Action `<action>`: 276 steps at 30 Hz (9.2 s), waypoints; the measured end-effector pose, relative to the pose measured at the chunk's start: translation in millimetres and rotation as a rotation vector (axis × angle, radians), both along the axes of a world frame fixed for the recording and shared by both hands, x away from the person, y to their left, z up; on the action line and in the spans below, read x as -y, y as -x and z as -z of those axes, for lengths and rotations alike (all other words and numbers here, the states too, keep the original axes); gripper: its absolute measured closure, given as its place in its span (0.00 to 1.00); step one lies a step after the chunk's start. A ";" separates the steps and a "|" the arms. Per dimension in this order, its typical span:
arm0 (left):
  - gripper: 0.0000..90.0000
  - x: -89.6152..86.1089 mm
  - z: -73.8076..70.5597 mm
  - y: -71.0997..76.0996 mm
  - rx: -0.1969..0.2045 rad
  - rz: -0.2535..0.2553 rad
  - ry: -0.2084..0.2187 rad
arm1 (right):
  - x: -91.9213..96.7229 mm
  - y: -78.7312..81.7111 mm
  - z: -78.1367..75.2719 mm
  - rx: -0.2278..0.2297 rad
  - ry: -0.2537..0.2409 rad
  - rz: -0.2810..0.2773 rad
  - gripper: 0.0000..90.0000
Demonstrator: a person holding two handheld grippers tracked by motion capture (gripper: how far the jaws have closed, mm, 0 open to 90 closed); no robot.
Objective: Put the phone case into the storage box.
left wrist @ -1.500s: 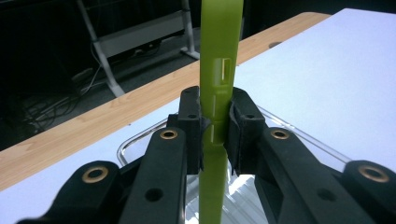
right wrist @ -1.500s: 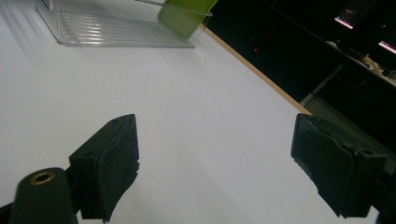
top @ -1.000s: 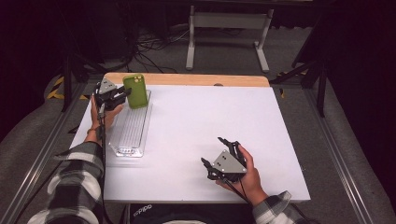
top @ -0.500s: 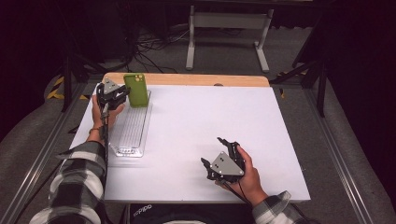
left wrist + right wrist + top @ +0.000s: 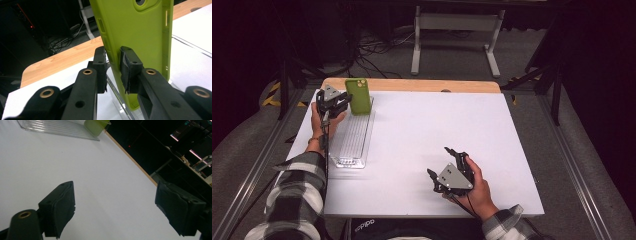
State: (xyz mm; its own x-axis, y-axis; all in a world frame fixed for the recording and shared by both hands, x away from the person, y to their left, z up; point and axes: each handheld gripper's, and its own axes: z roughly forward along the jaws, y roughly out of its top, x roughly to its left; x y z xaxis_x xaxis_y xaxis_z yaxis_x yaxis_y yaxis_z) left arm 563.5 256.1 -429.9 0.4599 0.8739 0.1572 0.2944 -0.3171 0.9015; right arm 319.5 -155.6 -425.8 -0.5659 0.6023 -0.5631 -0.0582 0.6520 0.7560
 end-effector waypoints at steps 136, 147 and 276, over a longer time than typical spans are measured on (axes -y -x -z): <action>0.30 13.6 -28.5 69.9 0.160 0.124 0.089 | 10.3 0.4 -10.2 0.005 -0.083 0.002 0.19; 0.18 14.8 -29.1 71.0 0.167 0.132 0.085 | 10.3 0.8 -10.7 0.004 -0.088 0.000 0.19; 0.04 40.3 -56.5 146.9 0.258 0.353 0.133 | 11.0 4.0 -17.6 0.018 -0.151 -0.015 0.05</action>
